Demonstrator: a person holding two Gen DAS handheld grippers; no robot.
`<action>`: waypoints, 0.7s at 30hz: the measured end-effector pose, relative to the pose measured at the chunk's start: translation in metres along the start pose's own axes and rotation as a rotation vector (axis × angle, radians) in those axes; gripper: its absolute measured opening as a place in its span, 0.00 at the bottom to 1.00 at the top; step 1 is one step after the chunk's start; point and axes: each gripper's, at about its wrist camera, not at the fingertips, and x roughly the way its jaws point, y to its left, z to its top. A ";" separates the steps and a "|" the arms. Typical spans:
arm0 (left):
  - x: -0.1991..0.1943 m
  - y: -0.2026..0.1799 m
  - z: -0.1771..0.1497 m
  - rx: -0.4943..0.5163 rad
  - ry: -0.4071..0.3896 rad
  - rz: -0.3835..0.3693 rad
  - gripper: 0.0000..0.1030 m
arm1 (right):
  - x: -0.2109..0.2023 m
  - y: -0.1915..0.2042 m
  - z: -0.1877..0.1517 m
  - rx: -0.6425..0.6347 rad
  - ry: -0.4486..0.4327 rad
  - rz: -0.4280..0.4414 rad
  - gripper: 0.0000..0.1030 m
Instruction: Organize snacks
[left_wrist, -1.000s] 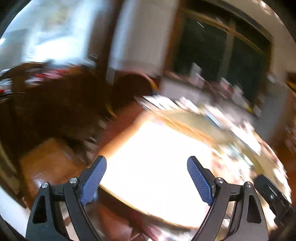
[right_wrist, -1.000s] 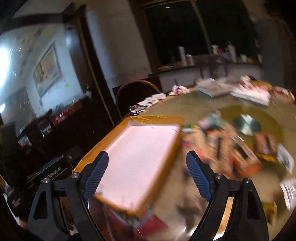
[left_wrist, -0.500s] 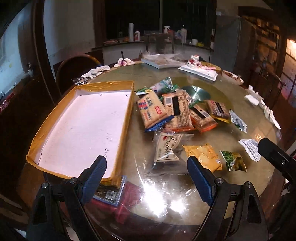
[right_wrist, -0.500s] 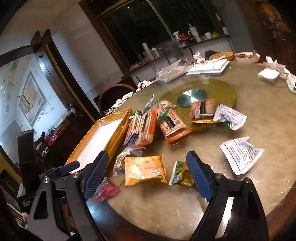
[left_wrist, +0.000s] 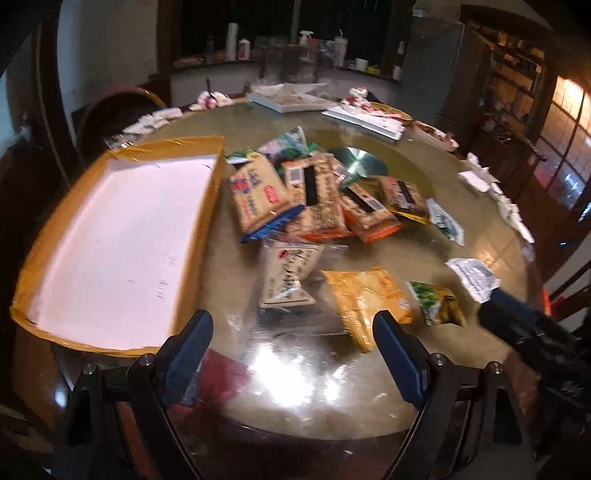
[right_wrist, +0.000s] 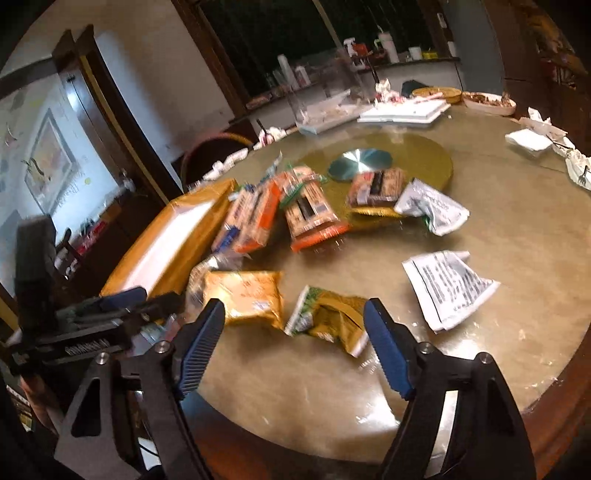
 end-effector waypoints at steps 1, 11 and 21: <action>0.001 -0.001 0.001 -0.006 0.004 -0.014 0.85 | 0.002 -0.003 -0.002 -0.002 0.016 -0.002 0.74; 0.031 -0.025 0.015 0.001 0.102 -0.160 0.63 | 0.025 -0.009 -0.005 0.018 0.119 -0.079 0.74; 0.050 -0.025 0.012 0.032 0.182 -0.177 0.03 | 0.042 -0.002 -0.008 -0.009 0.154 -0.177 0.60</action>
